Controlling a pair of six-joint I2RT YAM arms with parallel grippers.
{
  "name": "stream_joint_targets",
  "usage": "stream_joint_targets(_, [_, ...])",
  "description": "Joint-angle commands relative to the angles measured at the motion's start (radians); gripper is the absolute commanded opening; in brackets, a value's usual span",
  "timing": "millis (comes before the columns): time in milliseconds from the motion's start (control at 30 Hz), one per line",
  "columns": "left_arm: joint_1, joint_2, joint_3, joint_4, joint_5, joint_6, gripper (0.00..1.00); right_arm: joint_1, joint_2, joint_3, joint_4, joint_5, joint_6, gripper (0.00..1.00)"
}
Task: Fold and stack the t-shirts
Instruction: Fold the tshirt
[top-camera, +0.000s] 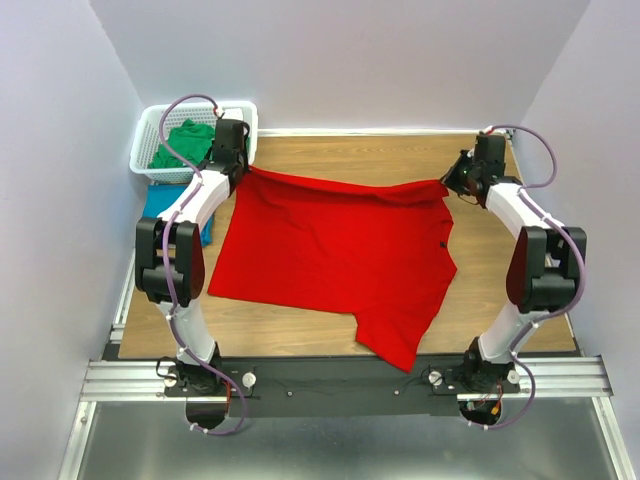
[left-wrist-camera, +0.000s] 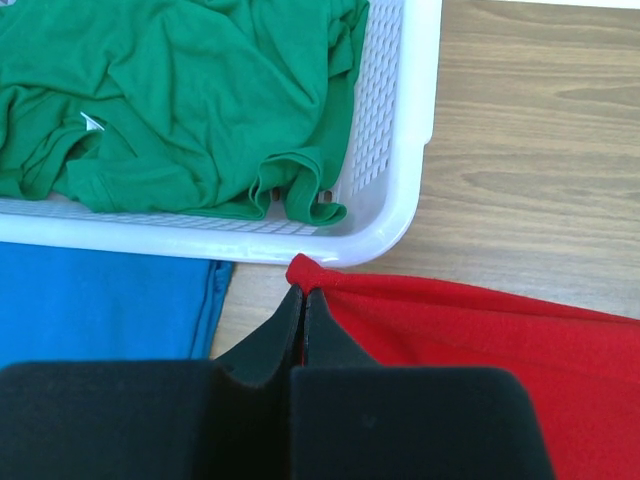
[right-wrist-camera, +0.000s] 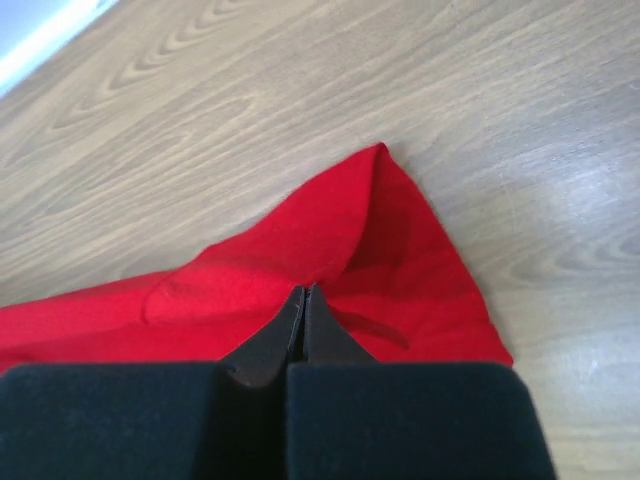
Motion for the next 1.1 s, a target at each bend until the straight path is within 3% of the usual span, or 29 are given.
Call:
stream_joint_targets(0, [0.011,0.024,0.033,-0.034,-0.018,-0.012,0.0,-0.002,-0.101,-0.042,-0.025,0.059,-0.021,0.01])
stream_joint_targets(200, [0.011,0.033,0.03,-0.06,0.008,-0.034,0.0,-0.002,-0.203,-0.085,-0.071,0.179,-0.026,0.01])
stream_joint_targets(533, [0.011,0.019,-0.013,-0.091,0.017,-0.074,0.0,-0.002,-0.315,-0.227,-0.106,0.182,0.011,0.01])
stream_joint_targets(1067, [0.047,-0.024,-0.05,-0.116,-0.076,-0.135,0.0,0.0,-0.202,-0.191,-0.114,0.051,0.041,0.01])
